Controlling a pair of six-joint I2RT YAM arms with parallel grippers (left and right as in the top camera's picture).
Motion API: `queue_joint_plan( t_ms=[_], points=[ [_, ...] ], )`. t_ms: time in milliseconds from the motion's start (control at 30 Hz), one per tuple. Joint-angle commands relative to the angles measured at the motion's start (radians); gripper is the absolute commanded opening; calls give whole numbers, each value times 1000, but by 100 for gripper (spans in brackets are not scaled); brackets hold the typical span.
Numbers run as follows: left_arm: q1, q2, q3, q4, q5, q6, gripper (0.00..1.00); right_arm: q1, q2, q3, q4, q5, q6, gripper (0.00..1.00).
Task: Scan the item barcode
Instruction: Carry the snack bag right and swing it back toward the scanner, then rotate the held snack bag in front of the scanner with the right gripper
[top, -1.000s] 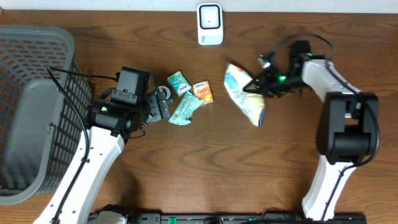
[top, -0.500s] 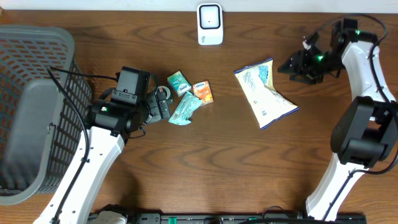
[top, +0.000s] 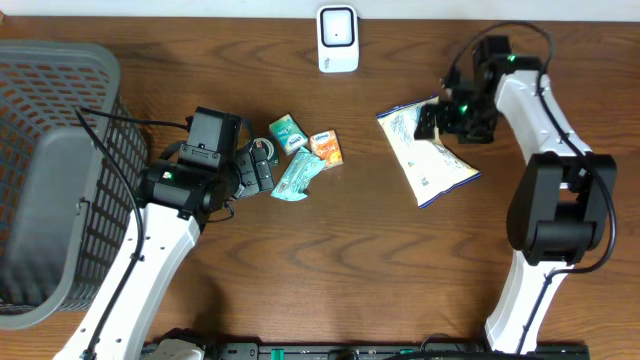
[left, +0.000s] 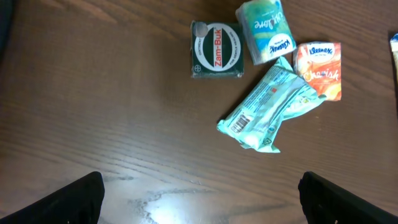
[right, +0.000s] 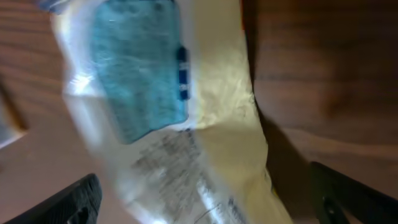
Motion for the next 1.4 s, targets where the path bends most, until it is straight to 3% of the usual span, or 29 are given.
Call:
queue_joint_plan(
  t_ms=[0, 100, 167, 267, 467, 733, 1000, 1367],
  points=[
    [2, -2, 13, -2, -2, -1, 98, 2, -17, -97, 60, -8, -3, 99],
    [2, -2, 13, -2, -2, -1, 97, -3, -17, -154, 100, -52, -3, 64],
    [2, -2, 13, -2, -2, -1, 98, -6, -17, -168, 106, -78, -4, 46],
    [2, -2, 13, -2, -2, -1, 98, -7, -19, -150, 95, -104, -4, 28],
    [2, -2, 13, -2, -2, -1, 98, -5, -19, -2, 3, -223, -4, 3],
    [2, -2, 13, -2, -2, -1, 98, 10, -19, 202, -11, -639, -31, 1],
    [2, -2, 13, -2, -2, -1, 98, 35, -19, 224, 190, -1232, -56, 1],
    [2, -2, 13, -2, -2, -1, 98, 66, -19, 224, 218, -1198, -9, 1]
  ],
)
